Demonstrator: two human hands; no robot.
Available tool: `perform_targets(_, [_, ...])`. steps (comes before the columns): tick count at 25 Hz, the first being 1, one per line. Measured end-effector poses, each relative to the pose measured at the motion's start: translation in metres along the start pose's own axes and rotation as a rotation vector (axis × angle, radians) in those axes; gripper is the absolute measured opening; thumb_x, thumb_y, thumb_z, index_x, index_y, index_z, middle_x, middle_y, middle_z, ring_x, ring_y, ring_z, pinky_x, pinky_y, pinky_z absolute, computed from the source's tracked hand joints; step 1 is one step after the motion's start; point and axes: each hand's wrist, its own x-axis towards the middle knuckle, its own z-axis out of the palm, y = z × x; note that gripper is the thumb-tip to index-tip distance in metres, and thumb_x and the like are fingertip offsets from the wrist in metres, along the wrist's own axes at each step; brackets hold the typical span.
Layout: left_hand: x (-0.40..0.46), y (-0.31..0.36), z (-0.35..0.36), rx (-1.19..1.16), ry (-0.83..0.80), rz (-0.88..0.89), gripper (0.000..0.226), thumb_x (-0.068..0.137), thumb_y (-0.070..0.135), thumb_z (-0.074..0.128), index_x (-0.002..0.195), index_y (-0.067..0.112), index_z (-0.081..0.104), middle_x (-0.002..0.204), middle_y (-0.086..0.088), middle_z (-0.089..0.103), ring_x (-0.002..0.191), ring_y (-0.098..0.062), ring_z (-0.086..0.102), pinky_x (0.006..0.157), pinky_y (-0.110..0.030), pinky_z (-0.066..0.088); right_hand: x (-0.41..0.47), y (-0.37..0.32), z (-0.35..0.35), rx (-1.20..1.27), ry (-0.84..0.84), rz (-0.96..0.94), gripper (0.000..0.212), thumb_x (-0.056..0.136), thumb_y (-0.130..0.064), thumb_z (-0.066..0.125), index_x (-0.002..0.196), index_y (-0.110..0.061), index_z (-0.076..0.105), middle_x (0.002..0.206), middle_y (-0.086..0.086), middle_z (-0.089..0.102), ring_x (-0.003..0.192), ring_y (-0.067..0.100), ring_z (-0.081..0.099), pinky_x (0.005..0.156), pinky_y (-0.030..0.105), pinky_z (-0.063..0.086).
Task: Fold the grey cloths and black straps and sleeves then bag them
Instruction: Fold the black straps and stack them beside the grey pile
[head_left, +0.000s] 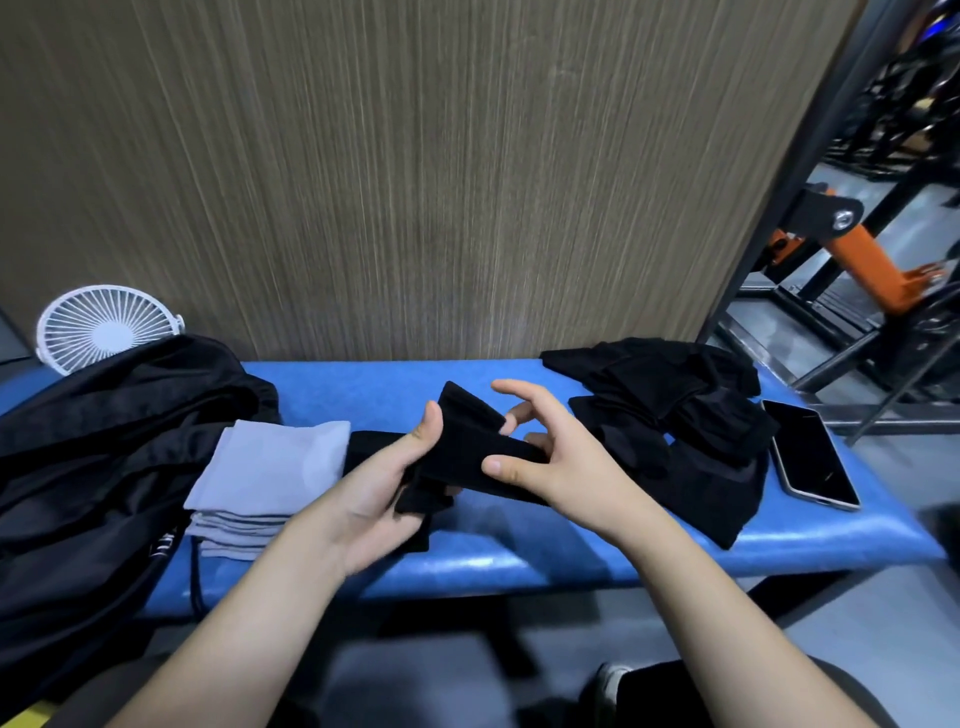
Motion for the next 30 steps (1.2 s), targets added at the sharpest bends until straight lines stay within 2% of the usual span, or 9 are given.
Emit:
perform_targets(3, [0.001,0.004,-0.002,0.083,0.134,0.066,0.049,0.097,0.046,0.048,0.121,0.009,0.069,0.120,-0.013,0.071,0.116,-0.027,0.065,0.097,-0.036,0.047,0.001,0.002,-0.012,-0.165,0.014,0.008,0.080,0.070,-0.039,0.089,0.135,-0.055,0.045,0.107,-0.011,0.054,0.109,0.015,0.057,0.102,0.026,0.040])
perform_targets(5, [0.003,0.004,-0.006,0.144,0.293,0.128,0.030,0.096,0.025,0.058,0.115,0.004,0.069,0.111,-0.015,0.074,0.110,-0.032,0.068,0.087,-0.034,0.054,0.001,0.000,-0.020,-0.276,-0.022,-0.009,0.083,0.064,-0.038,0.092,0.131,-0.057,0.048,0.105,-0.015,0.054,0.108,0.005,0.053,0.098,0.016,0.037])
perform_targets(7, [0.002,0.005,-0.008,0.187,0.373,0.145,0.021,0.096,0.015,0.061,0.112,0.006,0.070,0.108,-0.014,0.075,0.100,-0.027,0.072,0.078,-0.031,0.057,0.001,-0.002,-0.023,-0.358,-0.042,-0.042,0.076,0.065,-0.032,0.092,0.127,-0.054,0.053,0.107,-0.023,0.056,0.109,-0.002,0.050,0.093,0.010,0.035])
perform_targets(10, [-0.002,0.008,-0.008,0.208,0.404,0.184,0.017,0.095,0.012,0.062,0.111,0.011,0.070,0.106,-0.009,0.076,0.096,-0.022,0.073,0.080,-0.033,0.057,0.003,0.002,-0.024,-0.440,0.015,-0.127,0.060,0.070,-0.024,0.088,0.120,-0.045,0.060,0.111,-0.019,0.062,0.110,0.003,0.054,0.098,0.020,0.040])
perform_targets(13, [-0.005,0.010,-0.006,0.224,0.376,0.222,0.020,0.096,0.011,0.061,0.114,0.013,0.069,0.107,-0.009,0.076,0.100,-0.023,0.073,0.086,-0.035,0.056,0.005,0.005,-0.025,-0.543,0.056,-0.143,0.060,0.069,-0.031,0.088,0.119,-0.047,0.058,0.103,-0.009,0.056,0.104,0.018,0.056,0.096,0.035,0.047])
perform_targets(18, [-0.008,0.013,-0.011,0.266,0.419,0.275,0.018,0.096,0.011,0.063,0.114,0.014,0.064,0.098,-0.014,0.077,0.089,-0.027,0.075,0.076,-0.035,0.057,0.005,0.006,-0.023,-0.586,0.109,-0.146,0.057,0.069,-0.044,0.081,0.121,-0.043,0.058,0.102,-0.013,0.051,0.098,0.020,0.057,0.094,0.041,0.048])
perform_targets(22, [-0.007,0.013,-0.012,0.245,0.407,0.292,0.028,0.097,0.009,0.061,0.122,0.021,0.059,0.100,-0.013,0.077,0.089,-0.028,0.075,0.074,-0.036,0.057,0.004,0.006,-0.019,-0.590,0.127,-0.183,0.054,0.068,-0.054,0.070,0.119,-0.040,0.059,0.101,-0.015,0.050,0.096,0.014,0.057,0.094,0.045,0.048])
perform_targets(25, [-0.004,0.012,-0.012,0.224,0.416,0.313,0.038,0.097,0.006,0.061,0.129,0.024,0.054,0.101,-0.013,0.077,0.092,-0.029,0.074,0.078,-0.041,0.059,0.004,0.006,-0.017,-0.546,0.137,-0.209,0.050,0.071,-0.045,0.076,0.118,-0.036,0.061,0.102,-0.013,0.053,0.102,0.009,0.057,0.097,0.043,0.047])
perform_targets(30, [-0.002,0.005,-0.012,0.233,0.396,0.328,0.050,0.096,0.005,0.061,0.132,0.036,0.046,0.105,-0.011,0.076,0.095,-0.029,0.073,0.086,-0.043,0.058,0.002,0.006,-0.010,-0.385,0.098,-0.229,0.049,0.076,-0.020,0.084,0.119,-0.027,0.062,0.112,-0.010,0.060,0.112,0.009,0.056,0.100,0.026,0.043])
